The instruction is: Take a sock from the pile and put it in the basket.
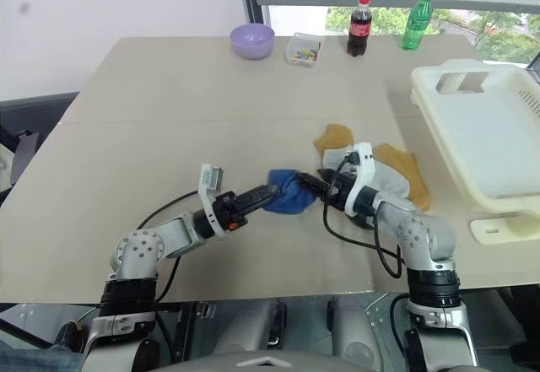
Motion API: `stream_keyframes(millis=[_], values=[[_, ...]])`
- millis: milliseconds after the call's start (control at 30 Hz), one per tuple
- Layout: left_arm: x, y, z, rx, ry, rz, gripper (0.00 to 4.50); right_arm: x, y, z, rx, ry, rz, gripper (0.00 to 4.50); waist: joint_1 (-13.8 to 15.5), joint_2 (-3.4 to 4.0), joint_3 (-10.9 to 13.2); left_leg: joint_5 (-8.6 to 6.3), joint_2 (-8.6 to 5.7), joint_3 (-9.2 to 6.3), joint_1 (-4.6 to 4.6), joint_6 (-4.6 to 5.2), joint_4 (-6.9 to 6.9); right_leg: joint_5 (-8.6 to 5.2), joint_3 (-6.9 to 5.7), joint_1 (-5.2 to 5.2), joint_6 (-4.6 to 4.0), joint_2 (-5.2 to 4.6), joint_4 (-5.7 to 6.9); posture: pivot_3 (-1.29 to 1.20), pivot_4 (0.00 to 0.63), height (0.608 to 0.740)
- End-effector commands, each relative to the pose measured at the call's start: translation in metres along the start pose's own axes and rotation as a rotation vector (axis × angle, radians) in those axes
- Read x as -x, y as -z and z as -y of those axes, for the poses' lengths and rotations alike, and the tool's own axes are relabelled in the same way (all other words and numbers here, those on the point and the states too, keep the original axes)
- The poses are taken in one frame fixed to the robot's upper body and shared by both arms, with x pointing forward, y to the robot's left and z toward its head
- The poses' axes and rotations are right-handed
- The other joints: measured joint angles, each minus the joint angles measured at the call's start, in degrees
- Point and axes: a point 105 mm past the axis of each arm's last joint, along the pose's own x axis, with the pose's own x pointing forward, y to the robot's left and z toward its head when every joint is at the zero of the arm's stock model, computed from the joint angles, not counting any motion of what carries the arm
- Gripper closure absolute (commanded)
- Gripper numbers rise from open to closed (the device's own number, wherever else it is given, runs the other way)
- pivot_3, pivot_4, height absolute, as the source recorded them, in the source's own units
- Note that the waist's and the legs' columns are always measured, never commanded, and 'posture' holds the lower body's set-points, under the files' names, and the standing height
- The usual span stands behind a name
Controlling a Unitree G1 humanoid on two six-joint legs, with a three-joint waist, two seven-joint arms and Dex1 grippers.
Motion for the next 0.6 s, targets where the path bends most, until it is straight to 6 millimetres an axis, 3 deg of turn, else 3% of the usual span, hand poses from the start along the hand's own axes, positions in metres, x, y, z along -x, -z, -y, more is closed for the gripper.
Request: stream_keyframes(millis=[33, 167, 333, 433, 600], values=[[-0.001, -0.004, 0.003, -0.013, 0.012, 0.011, 0.50, -0.005, 0.004, -0.013, 0.010, -0.043, -0.036, 0.05, -0.01, 0.00, 0.00, 0.00, 0.00, 0.00, 0.00, 0.00, 0.00, 0.00, 0.00, 0.00, 0.00, 0.00, 0.00, 0.00, 0.150, 0.735], [-0.001, -0.004, 0.005, -0.021, 0.026, 0.017, 0.50, -0.009, 0.018, -0.003, 0.026, 0.019, -0.119, 0.05, 0.00, 0.00, 0.00, 0.00, -0.01, 0.00, -0.01, 0.00, 0.00, 0.00, 0.00, 0.00, -0.01, 0.00, 0.00, 0.00, 0.150, 0.735], [0.001, -0.009, 0.009, -0.035, 0.048, 0.043, 0.50, -0.007, 0.032, -0.011, -0.034, -0.024, -0.201, 0.05, -0.01, 0.00, -0.01, 0.00, 0.00, 0.00, 0.00, 0.00, 0.00, 0.00, -0.01, 0.00, -0.01, 0.01, 0.00, 0.00, 0.150, 0.735], [0.000, -0.009, 0.010, -0.037, 0.049, 0.044, 0.50, -0.010, 0.037, -0.013, -0.072, -0.030, -0.225, 0.80, -0.10, 0.00, -0.01, 0.00, 0.01, -0.01, 0.00, 0.00, 0.00, 0.00, 0.00, 0.00, -0.01, 0.01, 0.00, 0.00, 0.150, 0.735], [0.000, -0.008, 0.009, -0.036, 0.046, 0.049, 0.50, -0.014, 0.036, -0.015, -0.109, -0.030, -0.222, 3.31, -0.16, 0.01, -0.01, 0.00, 0.01, 0.00, 0.00, 0.00, -0.01, 0.00, 0.00, -0.01, -0.01, 0.01, 0.00, 0.00, 0.150, 0.735]])
